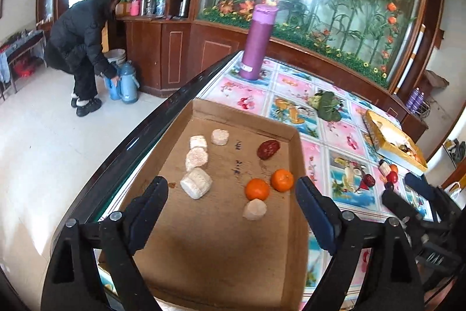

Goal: Organize fruits
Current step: 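Carry both tan cakes into the cardboard tray and open both tools, then withdraw both open tools from the tray back toward the pile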

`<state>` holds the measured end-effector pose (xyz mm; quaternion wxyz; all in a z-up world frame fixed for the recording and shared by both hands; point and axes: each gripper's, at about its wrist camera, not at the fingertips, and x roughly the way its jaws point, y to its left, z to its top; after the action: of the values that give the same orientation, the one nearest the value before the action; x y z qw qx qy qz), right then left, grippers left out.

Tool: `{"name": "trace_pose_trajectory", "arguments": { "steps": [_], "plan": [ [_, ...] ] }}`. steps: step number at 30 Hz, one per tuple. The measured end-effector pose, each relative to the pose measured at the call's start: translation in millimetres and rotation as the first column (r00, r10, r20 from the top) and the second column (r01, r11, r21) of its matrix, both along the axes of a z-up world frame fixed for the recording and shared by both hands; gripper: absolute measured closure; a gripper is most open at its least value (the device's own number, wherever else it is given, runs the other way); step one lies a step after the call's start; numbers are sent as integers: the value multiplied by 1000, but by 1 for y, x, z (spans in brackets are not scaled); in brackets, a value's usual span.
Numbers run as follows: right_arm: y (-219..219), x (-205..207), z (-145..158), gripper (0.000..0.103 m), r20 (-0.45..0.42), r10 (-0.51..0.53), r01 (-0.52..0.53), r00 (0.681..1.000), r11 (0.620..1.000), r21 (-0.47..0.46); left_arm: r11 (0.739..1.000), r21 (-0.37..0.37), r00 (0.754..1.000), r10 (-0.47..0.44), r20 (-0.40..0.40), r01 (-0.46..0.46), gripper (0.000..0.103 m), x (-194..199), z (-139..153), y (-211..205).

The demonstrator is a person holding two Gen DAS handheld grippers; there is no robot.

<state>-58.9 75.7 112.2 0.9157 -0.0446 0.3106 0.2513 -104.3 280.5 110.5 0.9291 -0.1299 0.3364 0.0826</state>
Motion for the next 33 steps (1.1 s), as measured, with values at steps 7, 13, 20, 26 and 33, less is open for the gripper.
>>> {"name": "trace_pose_trajectory", "arguments": {
  "steps": [7,13,20,26,33],
  "plan": [
    [-117,-23,29,0,191,-201,210,961,977,-28,993,40,992,-114,50,112,14,-8,10,-40],
    [-201,5,6,2,-33,-396,389,918,913,-126,978,34,979,-205,-20,205,14,5,-7,-76],
    [-237,20,-11,23,-113,-420,414,901,908,-69,965,36,965,-256,-60,259,14,26,-15,-107],
    [-218,54,-42,55,-226,-330,339,917,941,0,948,42,948,-313,-63,316,14,47,-18,-134],
    [-178,98,-69,55,-254,-305,311,918,950,-18,942,38,938,-328,-117,334,21,76,-32,-148]
  ]
}}
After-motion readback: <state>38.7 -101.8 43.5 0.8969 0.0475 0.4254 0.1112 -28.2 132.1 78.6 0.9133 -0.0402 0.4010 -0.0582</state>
